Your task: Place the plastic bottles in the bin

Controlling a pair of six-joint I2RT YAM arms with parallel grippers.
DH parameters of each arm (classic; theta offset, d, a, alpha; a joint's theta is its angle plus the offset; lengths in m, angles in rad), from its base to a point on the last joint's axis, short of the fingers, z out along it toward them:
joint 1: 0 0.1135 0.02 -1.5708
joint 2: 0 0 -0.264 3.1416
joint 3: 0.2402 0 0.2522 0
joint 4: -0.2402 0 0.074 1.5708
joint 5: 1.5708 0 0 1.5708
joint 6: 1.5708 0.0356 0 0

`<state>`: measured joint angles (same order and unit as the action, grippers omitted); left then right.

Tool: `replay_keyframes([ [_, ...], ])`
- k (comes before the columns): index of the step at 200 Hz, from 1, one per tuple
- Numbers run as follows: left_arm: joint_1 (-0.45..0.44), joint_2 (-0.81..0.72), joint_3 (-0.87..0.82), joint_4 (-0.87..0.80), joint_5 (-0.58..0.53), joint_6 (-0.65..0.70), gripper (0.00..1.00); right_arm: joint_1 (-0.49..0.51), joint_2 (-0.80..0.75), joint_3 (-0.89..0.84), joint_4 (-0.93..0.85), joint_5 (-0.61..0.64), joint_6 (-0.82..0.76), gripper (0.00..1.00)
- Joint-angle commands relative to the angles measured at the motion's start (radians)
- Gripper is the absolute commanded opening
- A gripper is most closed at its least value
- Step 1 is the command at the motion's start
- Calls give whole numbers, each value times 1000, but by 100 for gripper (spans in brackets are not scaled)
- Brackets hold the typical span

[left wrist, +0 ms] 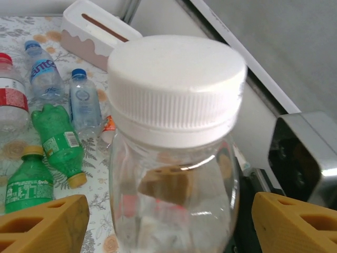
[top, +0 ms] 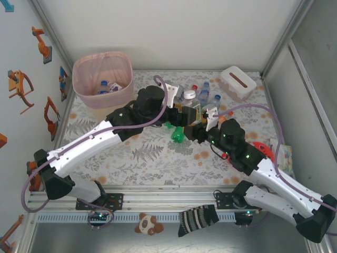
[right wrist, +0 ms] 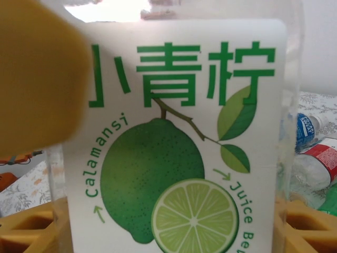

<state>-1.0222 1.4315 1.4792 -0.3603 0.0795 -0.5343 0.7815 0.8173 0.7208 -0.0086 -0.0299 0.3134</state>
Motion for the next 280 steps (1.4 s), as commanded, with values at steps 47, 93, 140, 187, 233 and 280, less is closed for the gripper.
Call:
replay_keyframes([
  [47, -22, 48, 57, -17, -33, -43, 62, 7, -23, 35, 46, 7, -24, 42],
  [93, -33, 56, 58, -9, -21, -33, 51, 8, -31, 36, 45, 13, -22, 42],
  [140, -32, 51, 59, 1, -14, -20, 44, 8, -34, 45, 37, 12, -23, 42],
  [187, -32, 40, 65, 2, -17, 5, 39, 7, -36, 64, 17, 4, -22, 49],
  [233, -22, 28, 87, -46, -50, 40, 38, 8, -56, 91, -45, -7, -21, 77],
  [280, 38, -4, 94, -82, -41, 54, 38, 8, -92, 110, -108, -71, -31, 81],
])
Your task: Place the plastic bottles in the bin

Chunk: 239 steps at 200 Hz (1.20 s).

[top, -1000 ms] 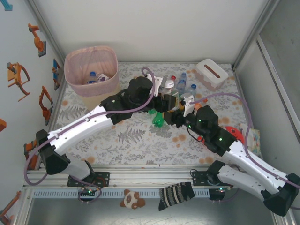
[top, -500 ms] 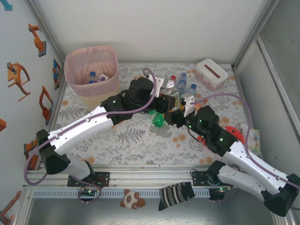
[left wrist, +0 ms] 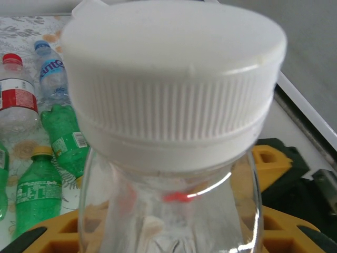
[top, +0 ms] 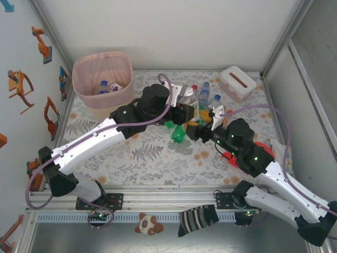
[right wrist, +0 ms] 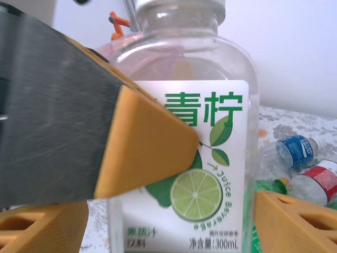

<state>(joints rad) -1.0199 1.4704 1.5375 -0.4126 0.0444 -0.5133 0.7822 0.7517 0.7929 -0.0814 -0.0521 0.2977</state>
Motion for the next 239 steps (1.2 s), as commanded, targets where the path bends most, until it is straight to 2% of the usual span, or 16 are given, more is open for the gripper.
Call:
replay_keyframes([
  [1, 38, -43, 36, -32, -6, 34, 38, 8, -27, 39, -36, -49, -15, 81],
  [33, 114, -83, 55, -104, -1, 66, 38, 7, -55, 49, -76, -22, -22, 81],
  [57, 206, -113, 94, -186, 9, 99, 38, 8, -75, 55, -94, 4, -29, 81],
  [118, 552, -133, 226, -357, 117, 174, 38, 8, -79, 75, -127, 27, -40, 81],
  [177, 848, 39, 469, -528, 288, 228, 37, 8, -67, 98, -142, 40, -48, 81],
  [203, 924, 149, 581, -603, 348, 242, 37, 8, -61, 104, -143, 43, -51, 80],
  [239, 967, 294, 706, -691, 404, 258, 36, 8, -54, 113, -159, 47, -60, 80],
])
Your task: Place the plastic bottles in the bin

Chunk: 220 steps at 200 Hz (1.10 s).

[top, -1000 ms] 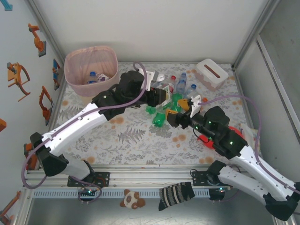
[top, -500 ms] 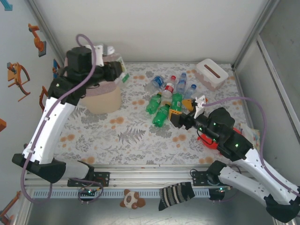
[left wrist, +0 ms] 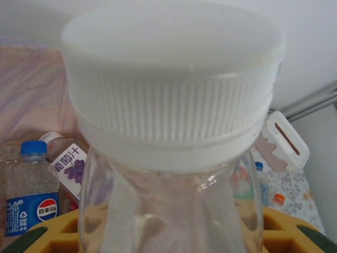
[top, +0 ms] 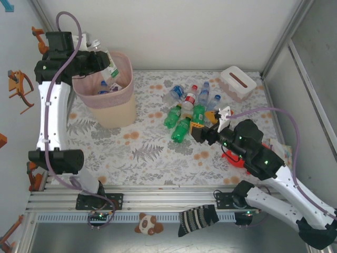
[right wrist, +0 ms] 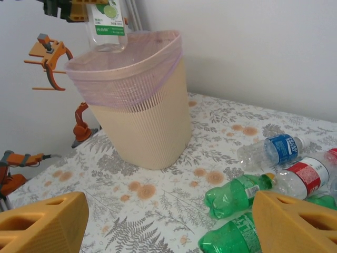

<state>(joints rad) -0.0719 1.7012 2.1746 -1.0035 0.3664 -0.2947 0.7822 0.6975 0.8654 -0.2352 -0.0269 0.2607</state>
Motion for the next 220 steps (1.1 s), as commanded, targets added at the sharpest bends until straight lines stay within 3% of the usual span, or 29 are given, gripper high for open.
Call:
replay_keyframes([
  [1, 19, 67, 74, -101, 82, 40, 36, 7, 0, 41, -5, 22, -24, 80],
  [58, 26, 247, 173, -193, 129, 67, 38, 8, -9, 39, -22, 28, -32, 80],
  [145, 24, 447, 162, -310, 209, 147, 41, 8, -22, 29, -34, 36, -37, 80],
  [220, 17, 555, 129, -366, 162, 211, 49, 8, -21, 13, -28, 42, -35, 80],
])
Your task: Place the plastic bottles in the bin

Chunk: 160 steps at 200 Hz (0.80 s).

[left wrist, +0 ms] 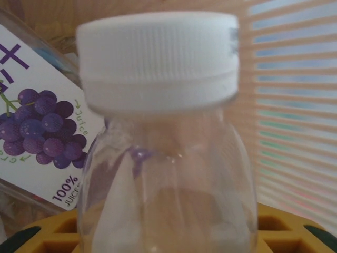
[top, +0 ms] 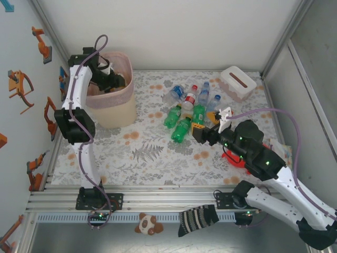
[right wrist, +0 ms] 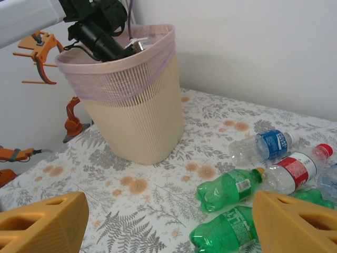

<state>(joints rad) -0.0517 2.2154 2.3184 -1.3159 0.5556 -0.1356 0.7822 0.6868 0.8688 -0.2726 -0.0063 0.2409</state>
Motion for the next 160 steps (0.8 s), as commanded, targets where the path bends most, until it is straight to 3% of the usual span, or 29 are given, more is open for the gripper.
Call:
replay_keyframes([
  [1, -3, 42, -15, -54, -28, 52, 49, 8, -10, 10, 9, 22, -15, 80],
  [64, -11, 80, -22, -54, -99, 65, 59, 7, -14, 13, 9, 29, -15, 80],
  [112, -14, -6, 22, -53, -129, 51, 76, 8, -11, 27, 1, 47, -15, 80],
  [160, -14, -96, 46, -52, -173, 35, 83, 8, -4, 43, -10, 63, -21, 80],
])
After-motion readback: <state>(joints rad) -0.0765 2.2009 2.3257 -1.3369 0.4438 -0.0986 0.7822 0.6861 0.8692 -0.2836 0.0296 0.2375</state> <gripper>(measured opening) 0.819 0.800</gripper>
